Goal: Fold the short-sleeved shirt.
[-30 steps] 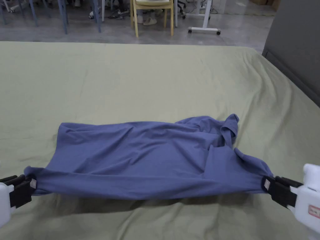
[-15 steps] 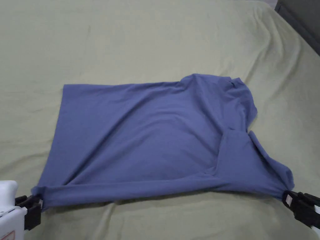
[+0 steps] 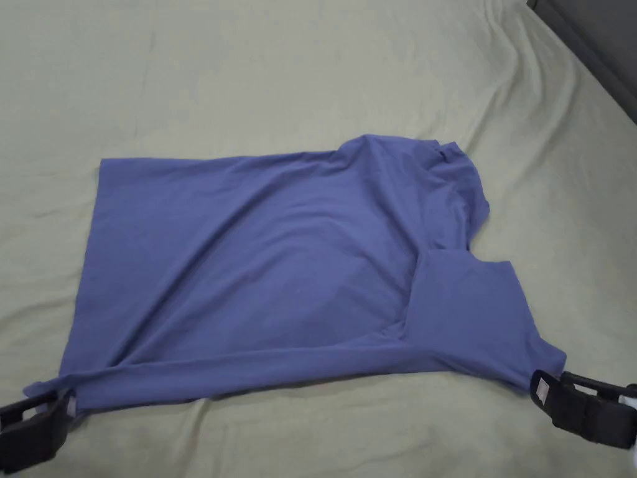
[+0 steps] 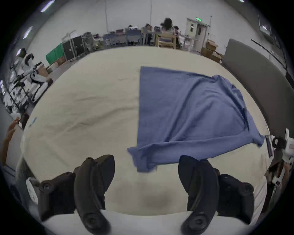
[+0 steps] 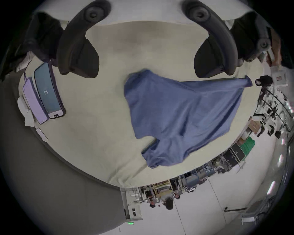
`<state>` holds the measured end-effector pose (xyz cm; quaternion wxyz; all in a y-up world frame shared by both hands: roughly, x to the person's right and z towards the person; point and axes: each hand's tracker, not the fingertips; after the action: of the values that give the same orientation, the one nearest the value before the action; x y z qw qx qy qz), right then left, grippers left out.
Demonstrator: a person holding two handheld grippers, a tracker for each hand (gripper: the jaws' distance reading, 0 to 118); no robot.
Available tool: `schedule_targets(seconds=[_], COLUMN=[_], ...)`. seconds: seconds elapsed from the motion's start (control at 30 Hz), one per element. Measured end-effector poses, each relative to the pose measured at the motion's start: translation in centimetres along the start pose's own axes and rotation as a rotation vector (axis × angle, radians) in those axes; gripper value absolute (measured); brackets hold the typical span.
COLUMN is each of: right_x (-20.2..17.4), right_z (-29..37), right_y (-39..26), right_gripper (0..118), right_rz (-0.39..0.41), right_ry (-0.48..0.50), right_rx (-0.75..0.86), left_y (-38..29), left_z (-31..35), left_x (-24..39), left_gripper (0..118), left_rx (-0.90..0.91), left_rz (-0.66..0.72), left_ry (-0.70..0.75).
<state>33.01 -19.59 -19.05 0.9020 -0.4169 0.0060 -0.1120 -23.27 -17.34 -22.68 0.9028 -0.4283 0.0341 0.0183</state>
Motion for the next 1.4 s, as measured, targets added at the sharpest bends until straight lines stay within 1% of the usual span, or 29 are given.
schedule_targets(seconds=[0.03,0.07,0.1,0.13,0.17,0.2,0.27,0.37,0.43,0.47,0.5,0.53,0.6,0.73,0.77,0.8,0.83,0.87,0.93,1.0,1.03,1.07,1.13,1.17,1.2,1.23,1.27,1.33,1.4], right_x=[-0.5,-1.1,-1.7,-2.1,-2.5,-2.6,-3.2,-3.6,-4.2,-4.4,-4.6,-5.3,-5.7,-6.5,-6.5,-6.5,-6.5,-6.5,-6.3,-6.2,-6.0,-5.7,-5.1,-4.4,-3.9,-2.9,-1.8,-0.2,0.9], right_z=[1.0,1.7,1.9,1.3,1.5,1.6,1.1,1.0,1.0,0.9,0.8,0.8,0.7,0.4,0.2,0.1,0.0,-0.2,-0.4,-0.8,-0.9,-1.0,-1.3,-1.4,-1.9,-2.7,-3.3,-4.8,-7.5], right_y=[-0.3,-0.6,-0.8,-1.3,-1.8,-2.1,-2.1,-2.5,-2.1,-2.2,-2.2,-1.9,-1.9,-1.7,-1.7,-1.7,-1.7,-1.7,-1.8,-1.9,-1.9,-1.8,-1.3,-1.0,-0.9,-0.6,-0.5,0.4,0.8], right_gripper=[63,3,3,3,3,3,3,3,3,3,3,3,3,3,3,3,3,3,3,3,3,4,31,31,83,118,118,118,118], right_rz=[0.003,0.008,0.014,0.043,0.059,0.080,0.074,0.083,0.085,0.086,0.092,0.100,0.113,0.127,0.127,0.128,0.131,0.136,0.145,0.148,0.146,0.140,0.107,0.064,0.036,0.001,-0.044,-0.111,-0.094], right_ry=[0.022,0.037,0.027,-0.068,-0.076,-0.034,-0.027,-0.009,0.007,0.011,0.019,0.025,0.031,0.032,0.031,0.028,0.024,0.020,0.013,0.007,0.006,0.009,-0.016,-0.055,-0.051,-0.016,0.011,-0.022,-0.038], right_rx=[0.031,0.044,0.037,0.029,0.052,0.044,0.029,0.025,0.024,0.023,0.021,0.018,0.014,0.002,-0.006,-0.010,-0.015,-0.022,-0.037,-0.052,-0.057,-0.062,-0.070,-0.066,-0.097,-0.138,-0.086,-0.116,-0.111], left_y=[-0.5,-1.0,-1.4,-1.7,-2.3,-2.5,-2.6,-3.0,-2.4,-2.0,-1.5,-1.2,-0.4,0.3,0.2,0.2,0.3,0.5,0.5,0.8,0.8,0.8,0.9,1.1,1.2,1.4,1.5,1.5,1.6], left_z=[1.8,3.5,4.5,5.1,5.9,6.4,6.6,5.7,4.4,3.3,1.8,0.0,-3.3,-9.4,-10.3,-10.9,-11.1,-11.2,-10.6,-9.8,-9.5,-9.0,-7.6,-6.9,-6.4,-5.6,-5.4,-5.3,-5.4], left_x=[0.3,0.8,1.5,2.4,2.9,3.3,4.0,3.5,3.1,2.7,2.3,1.9,1.4,0.2,-0.1,-0.3,-0.2,-0.3,0.2,1.3,1.6,1.7,1.8,1.7,1.6,1.6,1.6,1.7,1.8], left_gripper=[71,17,2,2,2,2,2,2,2,28,74,96,96,97,94,81,50,6,5,5,5,5,5,5,5,5,5,5,5], left_rx=[0.017,0.045,0.056,0.064,0.094,0.077,0.033,0.046,0.042,0.035,0.016,-0.024,-0.026,-0.118,-0.131,-0.124,-0.125,-0.132,-0.100,-0.099,-0.084,-0.073,-0.052,-0.025,-0.016,-0.015,-0.013,-0.007,-0.010], left_rz=[0.003,-0.008,-0.026,-0.038,-0.068,-0.114,-0.173,-0.170,-0.133,-0.120,-0.106,-0.092,-0.082,0.000,0.008,0.007,0.008,0.010,0.025,-0.085,-0.098,-0.086,-0.063,-0.032,-0.009,0.002,0.010,0.014,0.016], left_ry=[-0.019,-0.039,-0.023,0.028,0.068,0.038,0.034,0.044,0.027,0.014,-0.011,-0.027,-0.035,-0.058,-0.059,-0.063,-0.073,-0.091,-0.127,-0.077,-0.067,-0.080,-0.095,-0.105,-0.118,-0.127,-0.128,-0.128,-0.122])
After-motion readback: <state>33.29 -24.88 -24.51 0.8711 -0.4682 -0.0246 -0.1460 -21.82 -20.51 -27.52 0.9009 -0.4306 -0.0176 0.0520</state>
